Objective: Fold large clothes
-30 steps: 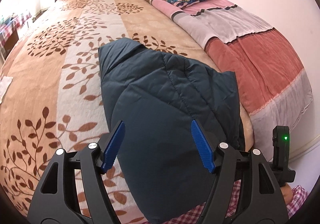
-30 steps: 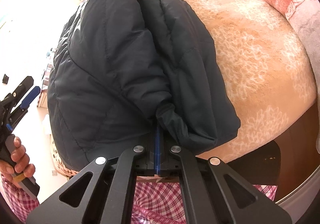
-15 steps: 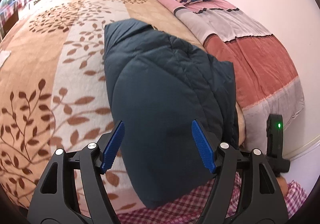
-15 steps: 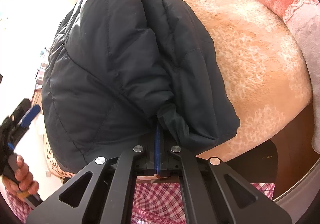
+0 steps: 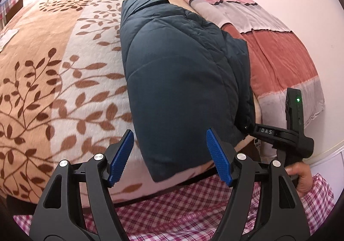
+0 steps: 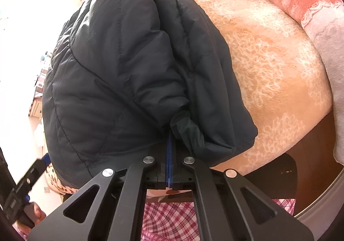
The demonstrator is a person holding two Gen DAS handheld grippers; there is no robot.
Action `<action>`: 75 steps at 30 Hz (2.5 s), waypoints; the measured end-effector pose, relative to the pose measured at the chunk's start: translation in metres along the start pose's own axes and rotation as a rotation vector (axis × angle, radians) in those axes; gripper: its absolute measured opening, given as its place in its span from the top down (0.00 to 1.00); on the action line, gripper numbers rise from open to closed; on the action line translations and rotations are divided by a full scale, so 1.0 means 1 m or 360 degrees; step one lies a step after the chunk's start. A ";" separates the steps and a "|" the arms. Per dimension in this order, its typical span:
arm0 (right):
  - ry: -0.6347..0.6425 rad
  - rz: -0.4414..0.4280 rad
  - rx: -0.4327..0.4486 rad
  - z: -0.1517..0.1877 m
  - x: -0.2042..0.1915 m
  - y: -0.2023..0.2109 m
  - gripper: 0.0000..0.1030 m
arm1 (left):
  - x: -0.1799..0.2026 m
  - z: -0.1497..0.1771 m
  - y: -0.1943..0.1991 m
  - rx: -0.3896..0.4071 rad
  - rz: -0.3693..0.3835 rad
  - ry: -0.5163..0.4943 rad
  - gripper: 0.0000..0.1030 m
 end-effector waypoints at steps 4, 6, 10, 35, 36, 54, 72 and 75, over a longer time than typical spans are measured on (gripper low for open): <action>-0.0018 -0.0041 0.0022 0.006 0.004 0.001 1.00 | -0.007 0.006 0.010 0.0035 0.0013 0.0073 0.33; -0.0032 -0.0068 0.0022 0.007 0.007 0.001 1.00 | -0.012 0.008 0.014 0.0056 0.0017 0.0112 0.31; -0.0047 -0.0118 0.0022 0.007 0.014 0.003 1.00 | -0.023 0.013 0.011 0.0059 0.0075 0.0240 0.25; -0.0004 -0.0166 -0.0044 -0.009 0.024 0.006 0.99 | -0.038 -0.029 -0.052 -0.0128 0.0323 0.0317 0.13; -0.0009 -0.0171 -0.0043 -0.009 0.024 0.006 0.99 | -0.037 -0.029 -0.056 -0.0137 0.0327 0.0317 0.11; -0.0005 -0.0574 -0.0108 -0.019 0.024 0.029 0.21 | -0.034 -0.032 -0.062 -0.0113 0.0261 0.0234 0.33; 0.0042 -0.0482 -0.0067 -0.090 0.079 0.049 0.14 | -0.032 -0.034 -0.062 -0.0149 0.0212 0.0236 0.33; 0.0022 -0.0586 -0.0137 -0.098 0.075 0.034 0.09 | -0.031 -0.036 -0.063 -0.0159 0.0200 0.0236 0.32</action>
Point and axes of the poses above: each gripper's, at about its wrist camera, not at the fingertips, and y roughly against the way its jaws point, x to its right, z to its underside, the point moved 3 cm from there along -y, roughly the way its jaws point, and after that the axes turned 8 degrees about -y, right-handed, at the moved point
